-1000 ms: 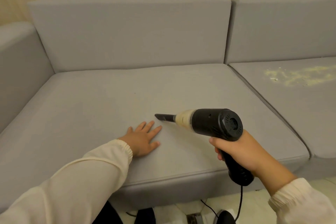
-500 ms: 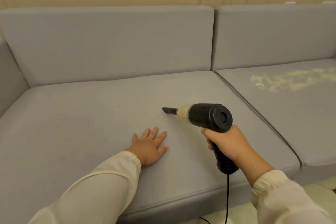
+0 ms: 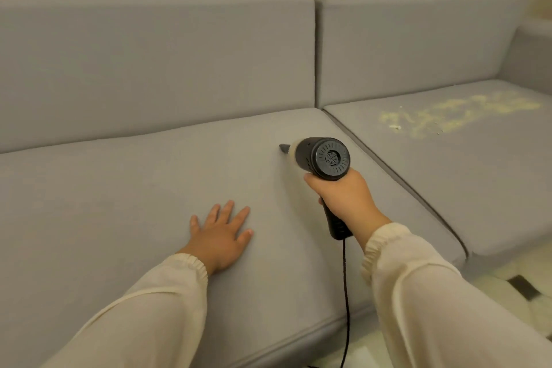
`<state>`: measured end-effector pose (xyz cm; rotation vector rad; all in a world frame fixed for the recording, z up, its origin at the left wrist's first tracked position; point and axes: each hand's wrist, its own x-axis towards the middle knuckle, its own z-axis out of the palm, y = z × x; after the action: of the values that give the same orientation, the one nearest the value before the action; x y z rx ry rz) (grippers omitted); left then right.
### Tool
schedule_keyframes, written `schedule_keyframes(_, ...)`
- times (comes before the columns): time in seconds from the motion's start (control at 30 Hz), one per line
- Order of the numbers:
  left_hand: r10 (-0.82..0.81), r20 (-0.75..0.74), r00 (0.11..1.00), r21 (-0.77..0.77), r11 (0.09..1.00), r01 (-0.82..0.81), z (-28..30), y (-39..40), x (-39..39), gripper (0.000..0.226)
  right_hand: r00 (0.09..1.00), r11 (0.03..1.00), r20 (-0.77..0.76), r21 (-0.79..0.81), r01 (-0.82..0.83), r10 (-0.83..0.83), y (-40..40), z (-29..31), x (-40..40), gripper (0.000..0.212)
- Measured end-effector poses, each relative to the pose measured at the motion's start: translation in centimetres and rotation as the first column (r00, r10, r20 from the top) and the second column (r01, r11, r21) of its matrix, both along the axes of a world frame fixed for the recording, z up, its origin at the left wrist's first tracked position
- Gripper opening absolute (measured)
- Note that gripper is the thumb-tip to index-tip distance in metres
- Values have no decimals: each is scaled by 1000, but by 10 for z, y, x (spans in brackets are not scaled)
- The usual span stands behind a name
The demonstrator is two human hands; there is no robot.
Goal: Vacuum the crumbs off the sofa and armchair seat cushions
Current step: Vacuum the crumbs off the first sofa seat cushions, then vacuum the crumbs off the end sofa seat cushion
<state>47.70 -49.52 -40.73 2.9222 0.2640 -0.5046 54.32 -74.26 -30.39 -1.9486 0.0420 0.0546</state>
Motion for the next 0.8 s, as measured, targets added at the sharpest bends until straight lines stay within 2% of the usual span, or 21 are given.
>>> schedule_keyframes(0.13,30,0,1000,-62,998,-30,6,-36,10,64,998,998,11,-10,63,-63,-45,18,-21,23)
schedule_keyframes(0.3,-72,-8,997,-163,984,70,36,-114,26,66,988,989,59,32,143,-145,-90,38,-33,18)
schedule_keyframes(0.57,-223,4,975,-99,970,222,89,-178,123,65,989,988,-5,35,150,-150,-148,65,31,14)
schedule_keyframes(0.7,-258,-44,965,-78,964,254,132,-208,154,65,982,982,-92,82,172,-165,-183,117,49,13)
schedule_keyframes(0.8,-295,-132,946,-54,955,291,193,-237,149,65,970,977,-151,66,201,-189,-209,181,40,17)
